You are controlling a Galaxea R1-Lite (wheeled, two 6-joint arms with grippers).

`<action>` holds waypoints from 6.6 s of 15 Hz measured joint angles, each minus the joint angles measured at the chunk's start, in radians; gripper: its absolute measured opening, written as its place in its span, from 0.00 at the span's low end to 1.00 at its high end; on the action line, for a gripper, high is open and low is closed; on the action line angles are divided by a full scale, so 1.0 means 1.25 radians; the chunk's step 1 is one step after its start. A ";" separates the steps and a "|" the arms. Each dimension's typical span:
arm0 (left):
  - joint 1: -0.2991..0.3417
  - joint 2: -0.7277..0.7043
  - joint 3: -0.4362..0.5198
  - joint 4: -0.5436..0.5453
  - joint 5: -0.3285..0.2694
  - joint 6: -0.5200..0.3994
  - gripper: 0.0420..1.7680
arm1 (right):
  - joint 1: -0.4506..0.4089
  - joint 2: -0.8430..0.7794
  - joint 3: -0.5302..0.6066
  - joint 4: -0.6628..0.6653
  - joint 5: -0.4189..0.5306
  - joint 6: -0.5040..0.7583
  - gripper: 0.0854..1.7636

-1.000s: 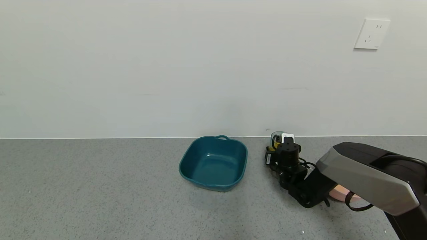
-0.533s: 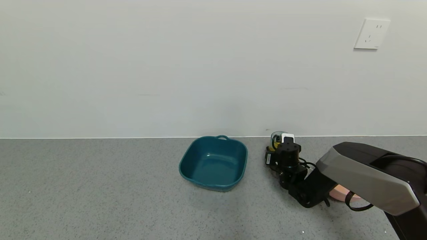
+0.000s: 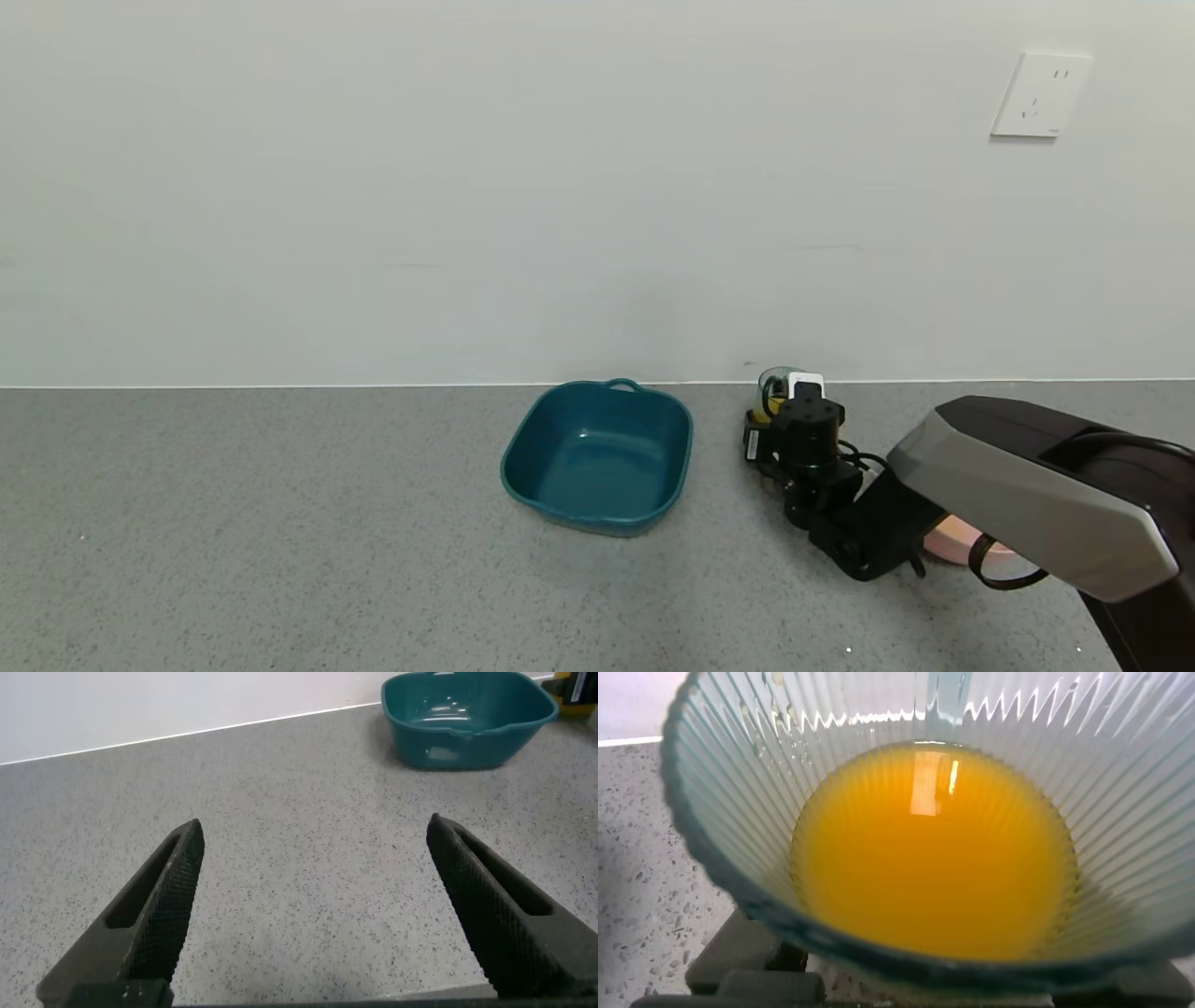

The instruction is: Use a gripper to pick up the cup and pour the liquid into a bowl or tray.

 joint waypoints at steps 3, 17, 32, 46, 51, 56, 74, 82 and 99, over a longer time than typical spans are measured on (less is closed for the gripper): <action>0.000 0.000 0.000 0.000 0.000 0.000 0.97 | 0.000 -0.018 0.003 0.002 0.003 -0.020 0.76; 0.000 0.000 0.000 0.000 0.000 0.000 0.97 | 0.031 -0.163 0.044 0.006 0.052 -0.217 0.76; 0.000 0.000 0.000 0.000 0.000 0.000 0.97 | 0.068 -0.197 0.055 0.057 0.116 -0.442 0.76; 0.000 0.000 0.000 0.000 0.000 0.000 0.97 | 0.126 -0.208 -0.077 0.291 0.110 -0.577 0.75; 0.000 0.000 0.000 0.000 0.000 0.000 0.97 | 0.130 -0.209 -0.091 0.320 0.107 -0.635 0.75; 0.000 0.000 0.000 0.000 0.000 0.000 0.97 | 0.130 -0.209 -0.104 0.324 0.108 -0.723 0.75; 0.000 0.000 0.000 0.000 0.000 0.000 0.97 | 0.152 -0.208 -0.149 0.380 0.047 -0.981 0.75; 0.000 0.000 0.000 0.000 0.000 0.000 0.97 | 0.155 -0.195 -0.183 0.369 0.046 -1.105 0.75; 0.000 0.000 0.000 0.000 0.000 0.000 0.97 | 0.188 -0.175 -0.214 0.373 0.046 -1.392 0.75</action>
